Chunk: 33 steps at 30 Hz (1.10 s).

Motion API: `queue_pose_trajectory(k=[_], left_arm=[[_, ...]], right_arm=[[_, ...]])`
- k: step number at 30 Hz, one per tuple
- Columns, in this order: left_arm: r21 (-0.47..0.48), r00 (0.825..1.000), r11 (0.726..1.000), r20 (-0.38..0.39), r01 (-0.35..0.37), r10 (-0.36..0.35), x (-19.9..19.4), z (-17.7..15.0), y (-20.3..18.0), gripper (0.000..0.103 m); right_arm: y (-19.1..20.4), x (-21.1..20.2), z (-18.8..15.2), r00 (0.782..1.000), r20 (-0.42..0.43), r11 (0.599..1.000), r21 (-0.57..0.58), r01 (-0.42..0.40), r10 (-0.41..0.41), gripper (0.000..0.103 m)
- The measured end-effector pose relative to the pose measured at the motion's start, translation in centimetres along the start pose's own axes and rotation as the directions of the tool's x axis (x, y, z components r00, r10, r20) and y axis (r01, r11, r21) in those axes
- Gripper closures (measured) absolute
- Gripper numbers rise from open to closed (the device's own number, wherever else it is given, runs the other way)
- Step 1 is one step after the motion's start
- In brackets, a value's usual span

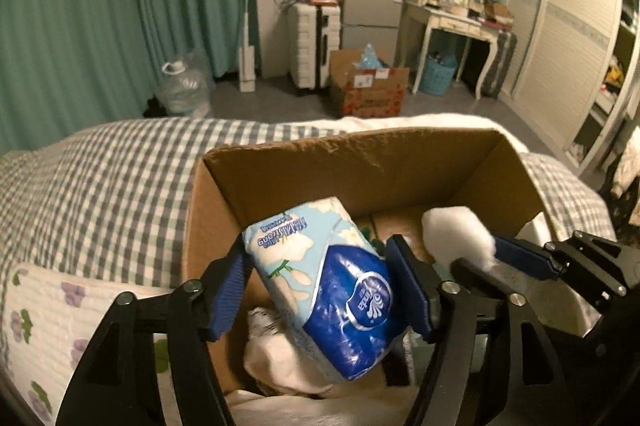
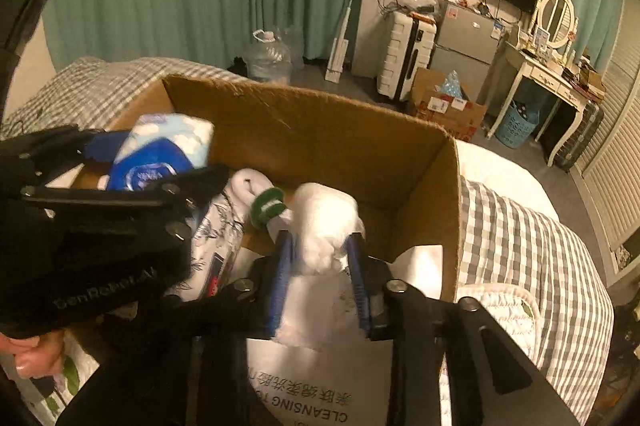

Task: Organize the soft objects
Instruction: 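Open both tools to drop the tissue pack and white item into the box, then raise both tools away from the box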

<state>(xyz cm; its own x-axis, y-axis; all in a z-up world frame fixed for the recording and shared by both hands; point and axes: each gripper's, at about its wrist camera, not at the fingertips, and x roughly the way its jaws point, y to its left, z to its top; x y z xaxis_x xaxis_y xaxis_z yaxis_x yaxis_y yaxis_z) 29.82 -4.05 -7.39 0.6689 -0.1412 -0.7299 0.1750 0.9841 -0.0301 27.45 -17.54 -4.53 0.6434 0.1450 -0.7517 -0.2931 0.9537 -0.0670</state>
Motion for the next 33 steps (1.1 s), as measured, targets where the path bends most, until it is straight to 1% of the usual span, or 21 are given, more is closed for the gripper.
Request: queue_pose_trajectory(k=[1, 2, 4, 6, 8, 10, 11, 13, 15, 17, 21, 23, 24, 25, 26, 28, 30, 31, 33], left_arm=[[-0.009, 1.0, 1.0, 0.008, -0.012, 0.012, -0.3, 0.0, -0.1, 0.033], [-0.018, 1.0, 1.0, 0.015, -0.022, 0.022, -0.7, 0.0, -0.2, 0.032], [-0.025, 0.999, 0.999, 0.026, -0.022, 0.023, -1.3, 0.2, -0.1, 0.03], [-0.04, 0.999, 0.999, 0.048, -0.005, 0.007, -2.4, 0.5, 0.1, 0.029], [-0.078, 0.997, 0.997, 0.069, 0.03, -0.024, -3.8, 0.9, 0.8, 0.029], [-0.129, 0.993, 0.989, 0.1, 0.074, -0.061, -5.6, 1.3, 1.7, 0.028], [-0.145, 0.99, 0.985, 0.118, 0.092, -0.075, -6.5, 1.5, 2.0, 0.024], [-0.156, 0.985, 0.982, 0.153, 0.106, -0.082, -8.1, 2.0, 2.3, 0.02], [-0.146, 0.977, 0.984, 0.2, 0.099, -0.069, -10.2, 2.1, 2.2, 0.02], [-0.122, 0.969, 0.99, 0.242, 0.073, -0.042, -12.4, 2.2, 1.9, 0.018], [-0.098, 0.959, 0.994, 0.283, 0.04, -0.011, -15.6, 2.0, 1.6, 0.017], [-0.082, 0.948, 0.996, 0.318, 0.032, -0.005, -17.7, 1.7, 1.5, 0.016], [-0.079, 0.945, 0.996, 0.327, 0.03, -0.003, -18.3, 1.5, 1.6, 0.013], [-0.078, 0.94, 0.997, 0.341, 0.027, 0.001, -19.2, 1.4, 1.7, 0.007], [-0.081, 0.932, 0.996, 0.362, 0.023, 0.008, -20.3, 1.2, 1.7, 0.004], [-0.089, 0.917, 0.996, 0.399, 0.014, 0.023, -22.0, 0.9, 1.9, 0.003], [-0.096, 0.902, 0.995, 0.429, 0.002, 0.04, -23.8, 0.5, 2.2, 0.001], [-0.1, 0.894, 0.995, 0.446, -0.005, 0.05, -24.8, 0.3, 2.4, 0.0], [-0.102, 0.884, 0.995, 0.464, -0.018, 0.064, -26.1, -0.1, 2.5, 0.0]], right_arm=[[0.1, -0.4, 0.0, 1.0, 0.013, 1.0, -0.005, 0.002, -0.001, 0.065], [0.1, -0.8, 0.3, 1.0, 0.022, 1.0, -0.008, 0.008, -0.008, 0.055], [0.1, -1.7, 0.7, 0.999, 0.048, 1.0, -0.007, 0.026, -0.026, 0.043], [-0.3, -3.0, 0.9, 0.996, 0.08, 0.999, 0.003, 0.038, -0.038, 0.04], [-0.7, -4.2, 1.1, 0.993, 0.108, 0.998, 0.02, 0.052, -0.054, 0.034], [-1.1, -5.6, 1.3, 0.988, 0.135, 0.997, 0.041, 0.063, -0.068, 0.032], [-1.3, -6.3, 1.4, 0.986, 0.149, 0.997, 0.052, 0.064, -0.071, 0.031], [-1.5, -7.7, 1.4, 0.982, 0.172, 0.996, 0.07, 0.063, -0.074, 0.03], [-1.6, -9.2, 1.6, 0.978, 0.194, 0.995, 0.082, 0.063, -0.078, 0.028], [-1.6, -10.7, 1.7, 0.971, 0.221, 0.993, 0.09, 0.072, -0.09, 0.018], [-1.1, -13.8, 1.4, 0.959, 0.258, 0.99, 0.097, 0.1, -0.122, 0.016], [-0.8, -15.3, 1.2, 0.953, 0.274, 0.989, 0.106, 0.105, -0.13, 0.009], [-0.9, -16.2, 1.0, 0.949, 0.288, 0.988, 0.112, 0.103, -0.131, 0.008], [-0.6, -16.9, 0.9, 0.944, 0.302, 0.988, 0.118, 0.099, -0.131, 0.007], [-0.6, -17.9, 0.8, 0.939, 0.319, 0.988, 0.122, 0.093, -0.127, 0.007], [-0.4, -19.9, 0.6, 0.929, 0.349, 0.988, 0.128, 0.084, -0.124, 0.007], [-0.3, -22.3, 0.3, 0.914, 0.385, 0.988, 0.131, 0.083, -0.127, 0.005], [-0.2, -23.6, 0.1, 0.905, 0.405, 0.988, 0.133, 0.085, -0.132, 0.0], [0.0, -25.8, -0.3, 0.888, 0.438, 0.987, 0.134, 0.085, -0.136, 0.0]])
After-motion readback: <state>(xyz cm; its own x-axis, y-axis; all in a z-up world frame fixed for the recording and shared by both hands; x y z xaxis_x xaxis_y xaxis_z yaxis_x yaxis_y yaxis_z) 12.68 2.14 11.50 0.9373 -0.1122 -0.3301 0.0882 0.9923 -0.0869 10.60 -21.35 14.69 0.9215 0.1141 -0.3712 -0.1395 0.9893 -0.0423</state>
